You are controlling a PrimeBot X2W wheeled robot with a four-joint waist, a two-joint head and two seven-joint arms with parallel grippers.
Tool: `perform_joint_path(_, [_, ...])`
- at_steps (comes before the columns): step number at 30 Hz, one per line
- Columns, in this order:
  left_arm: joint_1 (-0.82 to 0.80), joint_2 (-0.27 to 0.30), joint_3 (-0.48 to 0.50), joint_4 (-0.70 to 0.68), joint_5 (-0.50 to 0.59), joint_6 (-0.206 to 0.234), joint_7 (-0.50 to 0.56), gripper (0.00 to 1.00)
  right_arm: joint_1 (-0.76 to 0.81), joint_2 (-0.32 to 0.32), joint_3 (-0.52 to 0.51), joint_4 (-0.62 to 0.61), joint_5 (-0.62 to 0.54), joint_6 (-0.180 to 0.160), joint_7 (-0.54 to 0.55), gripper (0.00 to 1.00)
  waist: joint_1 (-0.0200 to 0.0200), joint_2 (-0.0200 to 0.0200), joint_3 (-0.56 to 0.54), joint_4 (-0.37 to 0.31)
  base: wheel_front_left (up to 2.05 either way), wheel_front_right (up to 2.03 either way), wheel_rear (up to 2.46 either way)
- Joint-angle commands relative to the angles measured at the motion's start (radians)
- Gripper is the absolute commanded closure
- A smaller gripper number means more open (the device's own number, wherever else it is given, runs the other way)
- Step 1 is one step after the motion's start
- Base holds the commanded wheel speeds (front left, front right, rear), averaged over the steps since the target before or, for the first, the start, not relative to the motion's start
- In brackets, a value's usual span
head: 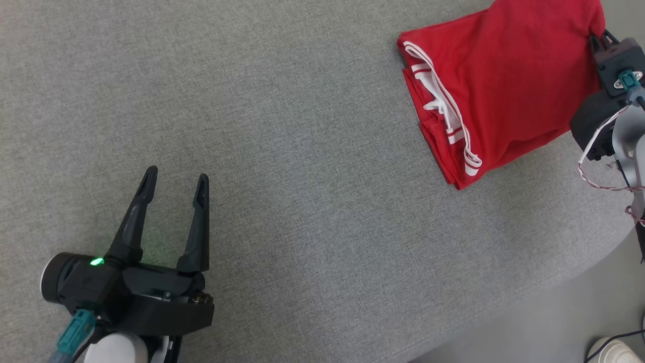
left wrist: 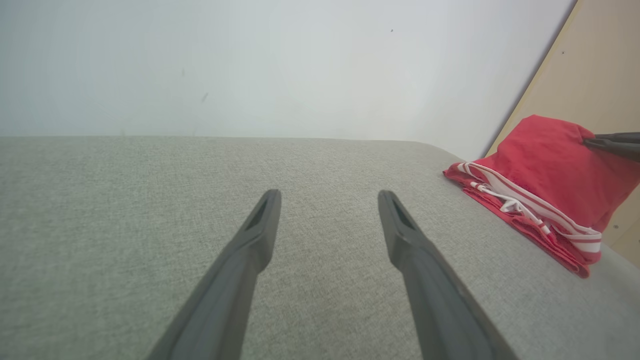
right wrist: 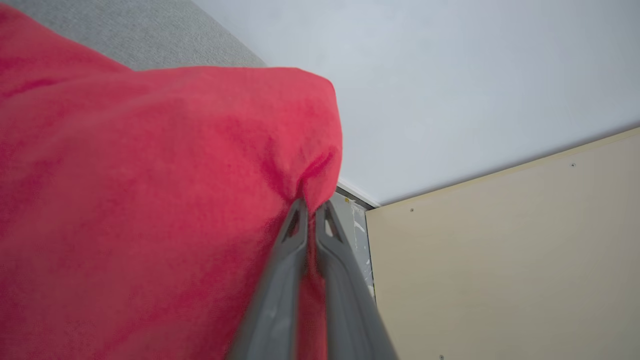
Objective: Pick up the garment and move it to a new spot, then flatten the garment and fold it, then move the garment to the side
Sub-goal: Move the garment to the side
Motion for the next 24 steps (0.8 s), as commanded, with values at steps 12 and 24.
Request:
perform_joint_path(12, [0.005, -0.003, -0.004, 0.017, -0.012, -0.001, 0.0, 0.0, 0.128, 0.076, -0.204, -0.08, -0.154, -0.003, -0.019, 0.0, -0.0001, -0.0001, -0.042, 0.041, 0.0, 0.0, 0.0])
perform_joint_path(24, [0.101, -0.037, 0.039, 0.074, -0.058, 0.005, -0.001, 0.0, 0.289, 0.116, -0.239, -0.152, -0.104, -0.003, -0.153, 0.0, -0.0001, -0.0001, -0.246, 0.163, 0.0, 0.0, 0.0])
